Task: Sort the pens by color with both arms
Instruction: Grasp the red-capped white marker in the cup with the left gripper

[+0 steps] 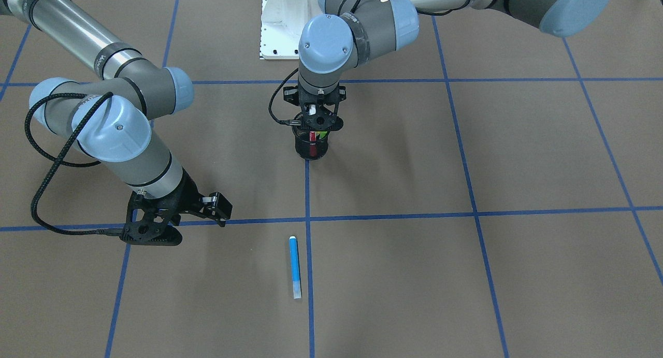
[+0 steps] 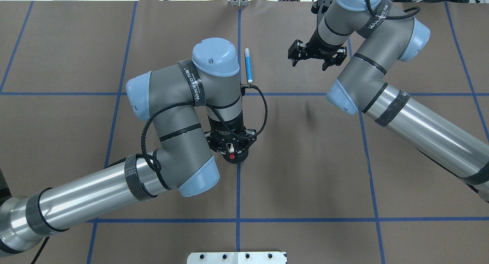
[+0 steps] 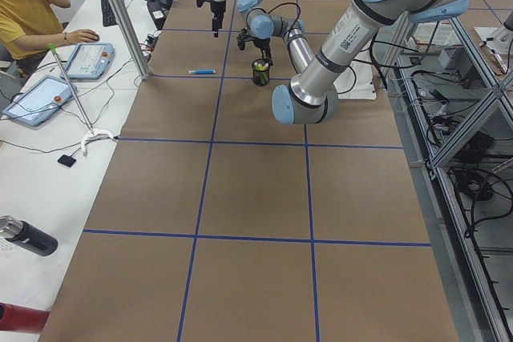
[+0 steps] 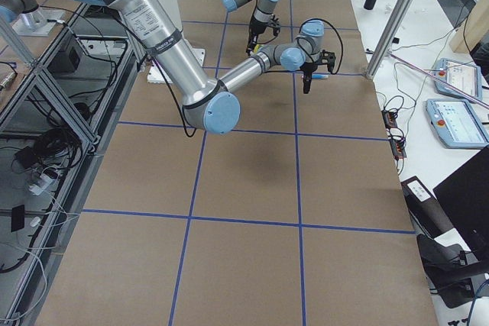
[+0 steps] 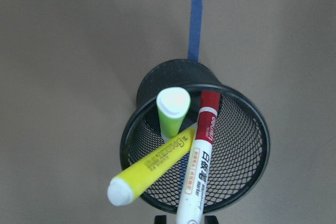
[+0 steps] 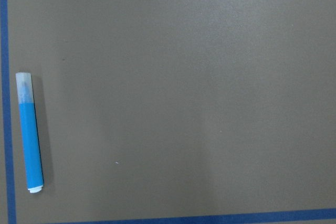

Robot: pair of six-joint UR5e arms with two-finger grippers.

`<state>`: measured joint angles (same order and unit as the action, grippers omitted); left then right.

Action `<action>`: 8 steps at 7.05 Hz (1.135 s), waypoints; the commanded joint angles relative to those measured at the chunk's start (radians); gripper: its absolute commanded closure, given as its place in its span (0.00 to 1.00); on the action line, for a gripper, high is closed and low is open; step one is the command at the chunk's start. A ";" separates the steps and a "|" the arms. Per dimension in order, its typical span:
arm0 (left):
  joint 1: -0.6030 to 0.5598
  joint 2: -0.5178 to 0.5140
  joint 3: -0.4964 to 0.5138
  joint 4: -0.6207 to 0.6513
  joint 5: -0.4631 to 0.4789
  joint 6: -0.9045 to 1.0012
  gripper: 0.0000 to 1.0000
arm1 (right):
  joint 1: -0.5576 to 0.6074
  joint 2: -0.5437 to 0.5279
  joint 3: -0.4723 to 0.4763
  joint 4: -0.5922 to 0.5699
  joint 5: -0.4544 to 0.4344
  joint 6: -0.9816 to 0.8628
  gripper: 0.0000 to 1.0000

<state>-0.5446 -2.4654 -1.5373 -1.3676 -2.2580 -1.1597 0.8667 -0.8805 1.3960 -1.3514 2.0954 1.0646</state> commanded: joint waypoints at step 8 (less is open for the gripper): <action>-0.073 0.000 -0.291 0.105 -0.003 -0.059 1.00 | 0.003 -0.005 0.001 0.005 -0.006 0.000 0.01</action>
<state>-0.5886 -2.4654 -1.8044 -1.2631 -2.2627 -1.1850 0.8692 -0.8847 1.3969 -1.3486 2.0900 1.0646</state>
